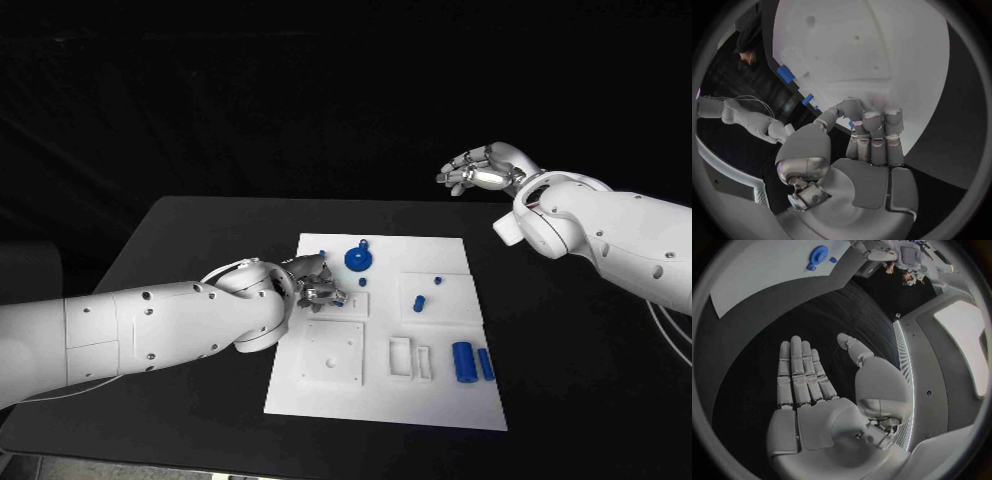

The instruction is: Assemble the parts on the task board

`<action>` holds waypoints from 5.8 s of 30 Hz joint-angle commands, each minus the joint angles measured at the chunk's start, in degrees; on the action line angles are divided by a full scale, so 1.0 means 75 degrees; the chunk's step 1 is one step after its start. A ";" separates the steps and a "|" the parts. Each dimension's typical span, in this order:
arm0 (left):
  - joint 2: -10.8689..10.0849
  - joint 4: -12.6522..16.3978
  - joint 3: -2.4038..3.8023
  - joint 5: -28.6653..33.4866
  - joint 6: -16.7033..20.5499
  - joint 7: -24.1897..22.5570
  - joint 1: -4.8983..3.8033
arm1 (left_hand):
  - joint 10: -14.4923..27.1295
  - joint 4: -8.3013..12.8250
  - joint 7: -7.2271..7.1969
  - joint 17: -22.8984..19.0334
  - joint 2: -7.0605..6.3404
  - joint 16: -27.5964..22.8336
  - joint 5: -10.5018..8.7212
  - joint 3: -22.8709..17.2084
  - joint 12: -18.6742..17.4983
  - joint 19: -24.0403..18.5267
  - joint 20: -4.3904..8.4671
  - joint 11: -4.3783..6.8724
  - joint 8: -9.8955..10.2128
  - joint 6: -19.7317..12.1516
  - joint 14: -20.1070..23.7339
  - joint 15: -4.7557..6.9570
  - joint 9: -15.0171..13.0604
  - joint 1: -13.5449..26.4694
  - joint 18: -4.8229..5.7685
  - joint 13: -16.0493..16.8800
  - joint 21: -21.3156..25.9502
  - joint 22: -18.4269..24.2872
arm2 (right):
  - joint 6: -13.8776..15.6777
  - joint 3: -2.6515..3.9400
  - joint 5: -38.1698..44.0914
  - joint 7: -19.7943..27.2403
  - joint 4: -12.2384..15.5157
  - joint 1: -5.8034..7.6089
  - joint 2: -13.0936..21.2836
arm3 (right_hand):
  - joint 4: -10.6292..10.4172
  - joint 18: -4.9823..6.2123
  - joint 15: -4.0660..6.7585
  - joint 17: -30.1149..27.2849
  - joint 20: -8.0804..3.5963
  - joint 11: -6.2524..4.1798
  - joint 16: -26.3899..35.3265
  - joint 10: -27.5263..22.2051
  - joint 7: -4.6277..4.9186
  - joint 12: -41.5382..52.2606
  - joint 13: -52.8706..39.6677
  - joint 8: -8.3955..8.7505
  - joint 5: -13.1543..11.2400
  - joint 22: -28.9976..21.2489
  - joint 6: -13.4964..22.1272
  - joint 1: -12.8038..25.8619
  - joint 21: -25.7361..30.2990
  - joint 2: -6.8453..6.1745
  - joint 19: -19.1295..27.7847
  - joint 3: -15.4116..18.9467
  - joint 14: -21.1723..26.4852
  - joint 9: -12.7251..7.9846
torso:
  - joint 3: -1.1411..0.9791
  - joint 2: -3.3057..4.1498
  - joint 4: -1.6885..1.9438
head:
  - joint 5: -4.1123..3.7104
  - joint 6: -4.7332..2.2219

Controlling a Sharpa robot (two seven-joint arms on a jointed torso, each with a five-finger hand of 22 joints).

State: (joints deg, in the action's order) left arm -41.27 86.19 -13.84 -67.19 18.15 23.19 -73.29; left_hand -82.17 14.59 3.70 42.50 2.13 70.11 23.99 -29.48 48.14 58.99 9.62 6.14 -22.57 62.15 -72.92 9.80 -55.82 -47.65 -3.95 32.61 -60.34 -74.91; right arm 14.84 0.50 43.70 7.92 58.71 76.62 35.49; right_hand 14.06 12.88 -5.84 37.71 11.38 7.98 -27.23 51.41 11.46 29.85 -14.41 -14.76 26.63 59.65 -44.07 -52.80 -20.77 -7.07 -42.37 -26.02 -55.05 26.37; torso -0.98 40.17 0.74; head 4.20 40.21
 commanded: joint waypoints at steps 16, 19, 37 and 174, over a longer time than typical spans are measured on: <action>0.0000 0.0005 -0.0004 0.0001 -0.0375 0.0037 0.0012 | 0.0117 0.0015 -0.0652 -0.0008 0.0019 0.0066 0.0081 0.0021 0.0082 0.0026 0.0706 0.0098 -0.0008 0.1277 -0.0077 0.0118 -0.0031 -0.0046 -0.0038 0.0007 -0.0026 -0.0123 | -0.0110 0.0005 -0.0028 0.0007 -0.0020 -0.0047 -0.0014 | -0.0040 0.0155 -0.0009 -0.0015 0.0040 0.0041 0.0042 -0.0004 0.0164 -0.0046 0.0027 -0.0008 0.0069 -0.0005 0.0026 0.0061 0.0044 -0.0011 -0.0002 0.0009 0.0037 -0.0015 | -0.0002 0.0002 0.0002 | -0.0003 0.0041; 0.0008 -0.0009 -0.0004 0.0001 -0.0384 0.0031 0.0012 | 0.0094 0.0003 -0.0674 0.0022 0.0152 0.0184 0.0501 0.0072 0.0200 0.0002 0.0690 0.0092 -0.0009 0.1373 -0.0080 0.0085 -0.0083 0.0119 -0.0027 0.0050 -0.0053 -0.0145 | -0.0124 0.0005 -0.0028 0.0010 -0.0018 -0.0052 -0.0018 | -0.0045 0.0166 -0.0011 -0.0019 0.0052 0.0042 0.0040 0.0002 0.0166 -0.0041 0.0063 -0.0012 0.0189 0.0000 0.0029 0.0044 0.0054 -0.0015 -0.0001 0.0004 0.0040 -0.0030 | -0.0003 -0.0001 0.0003 | 0.0004 0.0044; 0.0083 -0.0132 -0.0004 0.0004 -0.0602 0.0043 0.0009 | 0.0086 -0.0328 -0.0725 0.0050 -0.0098 0.0426 -0.0004 -0.0664 0.0480 0.0050 0.0696 0.0104 -0.0037 0.1514 -0.0090 0.0086 -0.0216 0.0208 -0.0054 0.0103 -0.0156 -0.0159 | -0.0164 0.0005 -0.0024 -0.0003 -0.0029 -0.0069 -0.0034 | -0.0088 0.0220 -0.0014 -0.0038 0.0109 0.0045 0.0027 0.0016 0.0168 -0.0004 0.0227 -0.0045 0.0874 0.0045 0.0032 -0.0010 0.0088 -0.0009 0.0004 0.0012 0.0046 -0.0096 | -0.0013 0.0001 -0.0002 | -0.0005 0.0081; 0.0047 -0.0825 0.0813 0.0980 -0.1959 -0.0057 -0.0544 | 0.0865 -0.1738 -0.0158 -0.0660 -0.1695 -0.0116 -0.2361 0.0511 -0.0070 -0.0641 0.0543 -0.0305 0.1338 -0.0216 0.0690 -0.0026 -0.0156 0.0382 -0.0090 -0.0621 0.0428 0.0149 | -0.0301 0.0006 -0.0038 -0.0014 -0.0158 -0.0303 -0.0055 | -0.0084 0.0231 -0.0108 -0.0099 0.0202 0.0130 0.0102 -0.0157 0.0207 -0.0018 0.0466 -0.0043 0.1146 0.0084 0.0134 -0.0045 0.0253 -0.0017 0.0221 0.0065 0.0263 -0.0206 | 0.0013 -0.0010 0.0020 | -0.0040 -0.0136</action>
State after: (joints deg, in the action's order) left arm -40.99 80.31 -7.81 -61.48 5.60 24.25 -77.09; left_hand -75.53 1.33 2.07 37.59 -10.82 69.40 5.93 -25.68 47.88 54.25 7.79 4.16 -13.03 61.35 -67.70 9.85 -57.23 -44.67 -4.91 27.98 -57.22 -73.83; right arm 13.04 0.51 43.55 7.58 57.57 74.38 35.08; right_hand 13.42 13.78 -6.54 37.05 12.92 8.80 -26.79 50.58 11.27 29.85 -10.99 -14.95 35.11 60.21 -43.43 -52.81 -19.21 -7.08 -41.24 -25.70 -53.53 24.89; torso -0.92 40.10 0.90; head 3.57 39.66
